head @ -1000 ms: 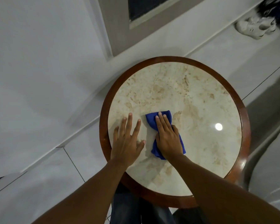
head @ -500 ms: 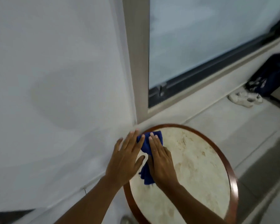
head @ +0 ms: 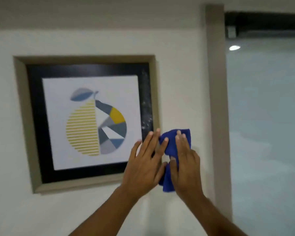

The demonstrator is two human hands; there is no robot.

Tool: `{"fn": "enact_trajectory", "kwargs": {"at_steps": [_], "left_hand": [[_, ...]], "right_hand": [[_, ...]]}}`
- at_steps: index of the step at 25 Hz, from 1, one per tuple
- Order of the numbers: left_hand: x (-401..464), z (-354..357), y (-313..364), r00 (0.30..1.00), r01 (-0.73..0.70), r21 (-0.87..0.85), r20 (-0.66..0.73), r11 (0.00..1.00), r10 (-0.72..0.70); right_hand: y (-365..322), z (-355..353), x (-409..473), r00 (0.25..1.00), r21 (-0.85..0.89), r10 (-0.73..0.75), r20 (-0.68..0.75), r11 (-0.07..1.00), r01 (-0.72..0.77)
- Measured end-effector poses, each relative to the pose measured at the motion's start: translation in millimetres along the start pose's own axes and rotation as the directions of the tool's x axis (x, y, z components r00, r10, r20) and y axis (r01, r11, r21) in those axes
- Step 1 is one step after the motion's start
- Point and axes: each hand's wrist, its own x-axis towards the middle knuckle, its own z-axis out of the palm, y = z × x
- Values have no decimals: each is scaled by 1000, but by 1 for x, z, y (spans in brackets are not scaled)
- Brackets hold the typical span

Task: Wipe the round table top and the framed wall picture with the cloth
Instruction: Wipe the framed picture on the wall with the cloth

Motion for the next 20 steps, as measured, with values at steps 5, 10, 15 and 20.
{"fn": "enact_trajectory", "kwargs": {"at_steps": [5,10,15,20], "left_hand": [[79,-65,-95,982,167,173,-120,971,-147],[83,-52,-156,952,286,333,9,899,-306],[63,-14,-169,951,306,306,-47,902,-306],[54,4,-175,964,260,323,-134,910,-228]], "right_hand": [[-50,28,159,980,-11,-131,-150,991,131],[-51,65,231,985,-319,-111,132,936,148],[-27,103,219,997,-412,-56,60,908,75],[-11,126,137,999,-384,4,49,923,15]]}}
